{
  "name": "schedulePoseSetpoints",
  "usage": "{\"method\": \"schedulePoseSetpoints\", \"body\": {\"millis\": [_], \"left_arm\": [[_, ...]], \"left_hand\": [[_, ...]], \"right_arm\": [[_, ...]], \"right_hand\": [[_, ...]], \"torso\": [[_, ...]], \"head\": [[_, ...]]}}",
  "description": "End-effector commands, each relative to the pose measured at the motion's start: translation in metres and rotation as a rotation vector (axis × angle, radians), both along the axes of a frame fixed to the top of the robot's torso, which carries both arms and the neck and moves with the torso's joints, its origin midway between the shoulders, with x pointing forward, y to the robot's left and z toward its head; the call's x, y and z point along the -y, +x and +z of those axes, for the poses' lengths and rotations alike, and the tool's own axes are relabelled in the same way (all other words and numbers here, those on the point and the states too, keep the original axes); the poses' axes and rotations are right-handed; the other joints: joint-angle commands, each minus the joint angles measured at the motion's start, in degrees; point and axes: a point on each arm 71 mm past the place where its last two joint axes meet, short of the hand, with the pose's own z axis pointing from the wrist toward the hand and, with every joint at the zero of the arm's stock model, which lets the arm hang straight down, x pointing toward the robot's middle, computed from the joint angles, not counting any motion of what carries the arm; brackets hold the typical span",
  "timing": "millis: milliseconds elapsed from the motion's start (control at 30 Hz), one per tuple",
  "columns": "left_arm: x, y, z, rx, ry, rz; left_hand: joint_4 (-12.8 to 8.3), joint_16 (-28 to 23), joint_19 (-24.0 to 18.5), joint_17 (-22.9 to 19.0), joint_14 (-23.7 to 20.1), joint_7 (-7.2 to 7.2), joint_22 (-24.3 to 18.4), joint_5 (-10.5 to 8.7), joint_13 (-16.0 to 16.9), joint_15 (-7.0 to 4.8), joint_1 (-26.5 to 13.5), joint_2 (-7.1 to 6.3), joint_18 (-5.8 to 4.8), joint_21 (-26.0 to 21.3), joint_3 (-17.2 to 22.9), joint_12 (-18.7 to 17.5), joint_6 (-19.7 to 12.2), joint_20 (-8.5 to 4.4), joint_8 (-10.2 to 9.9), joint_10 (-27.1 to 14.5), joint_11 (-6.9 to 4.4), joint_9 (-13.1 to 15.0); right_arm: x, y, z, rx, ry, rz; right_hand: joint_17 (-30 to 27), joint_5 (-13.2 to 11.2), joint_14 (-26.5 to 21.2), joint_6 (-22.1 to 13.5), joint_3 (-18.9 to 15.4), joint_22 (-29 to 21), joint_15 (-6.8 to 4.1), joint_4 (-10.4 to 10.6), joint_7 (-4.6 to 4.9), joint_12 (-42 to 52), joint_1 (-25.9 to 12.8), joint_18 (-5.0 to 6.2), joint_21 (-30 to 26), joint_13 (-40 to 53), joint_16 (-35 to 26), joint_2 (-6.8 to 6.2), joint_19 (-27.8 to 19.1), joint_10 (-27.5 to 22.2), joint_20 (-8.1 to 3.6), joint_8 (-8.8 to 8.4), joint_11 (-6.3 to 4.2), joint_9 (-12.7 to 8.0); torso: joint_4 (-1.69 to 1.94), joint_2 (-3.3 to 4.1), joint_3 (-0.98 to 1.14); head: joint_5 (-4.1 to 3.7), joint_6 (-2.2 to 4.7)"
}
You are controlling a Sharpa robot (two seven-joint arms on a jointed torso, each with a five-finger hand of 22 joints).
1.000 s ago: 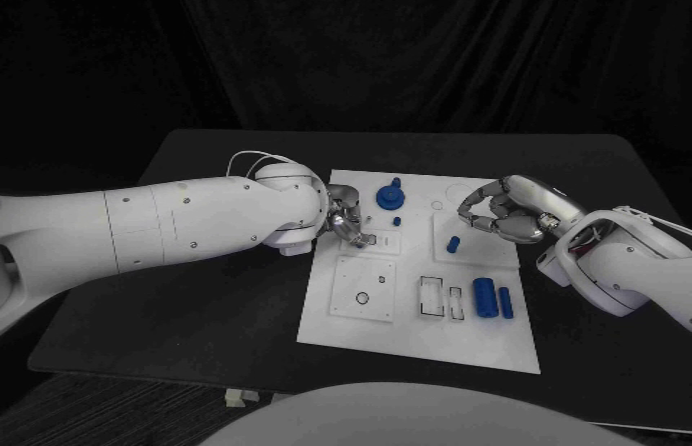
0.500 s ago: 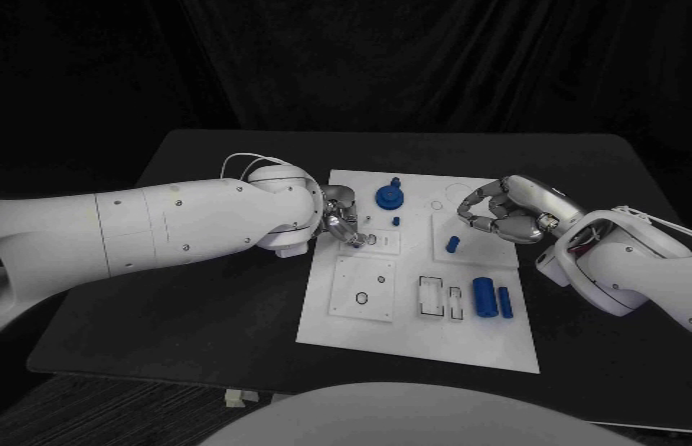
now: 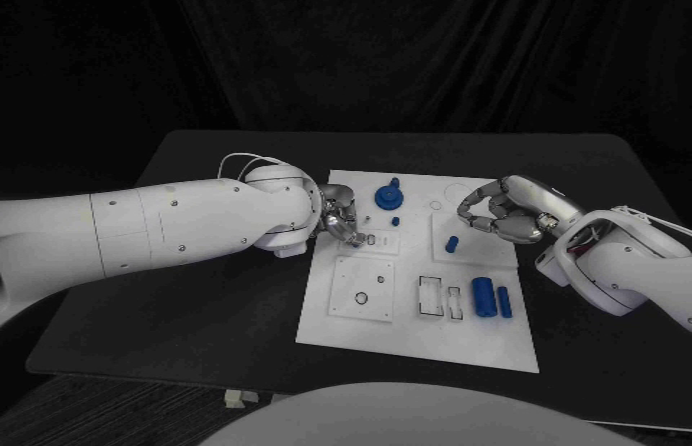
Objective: Assemble the parts on the task board
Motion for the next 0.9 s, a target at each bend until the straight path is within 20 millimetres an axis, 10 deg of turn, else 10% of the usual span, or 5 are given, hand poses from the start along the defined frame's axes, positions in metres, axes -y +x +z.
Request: {"method": "schedulePoseSetpoints", "body": {"millis": [33, 900], "left_arm": [[0.003, 0.001, 0.005, 0.024, -0.032, -0.002], [0.015, 0.007, 0.005, 0.067, -0.044, 0.045]], "left_hand": [[-14.4, 0.2, 1.6, 15.1, 5.9, -0.22, 11.3, -0.10, 13.7, 0.25, -0.4, 0.09, 0.30, -0.1, 14.9, -0.2, 0.4, 0.16, 0.3, 4.6, 0.39, 0.1], [-14.5, 0.2, 1.8, 15.1, 5.9, -0.06, 11.3, -3.35, 13.6, 0.34, -0.2, 1.29, 0.20, 0.4, 14.4, -0.2, -0.3, 0.21, -0.4, 4.6, 0.52, -0.5]], "right_arm": [[0.001, 0.000, -0.001, -0.005, -0.004, -0.011], [0.000, -0.001, -0.001, 0.001, 0.001, -0.007]], "right_hand": [[15.1, 0.2, 6.1, -0.2, 0.0, 15.0, 0.29, -0.4, 0.00, 0.2, 0.4, -0.89, 0.1, 15.1, 0.1, 0.09, 6.0, 6.0, 0.28, -0.37, 0.22, -0.1], [15.1, 0.2, 6.1, -0.2, 0.0, 15.0, 0.29, -0.5, 0.00, 0.2, 0.6, -0.85, 0.0, 15.1, 0.1, 0.05, 5.9, 6.0, 0.28, -0.35, 0.23, -0.1]], "torso": [[0.04, 0.04, 0.01], [0.02, 0.01, 0.06]], "head": [[0.00, 0.00], [-0.38, 0.00]]}}
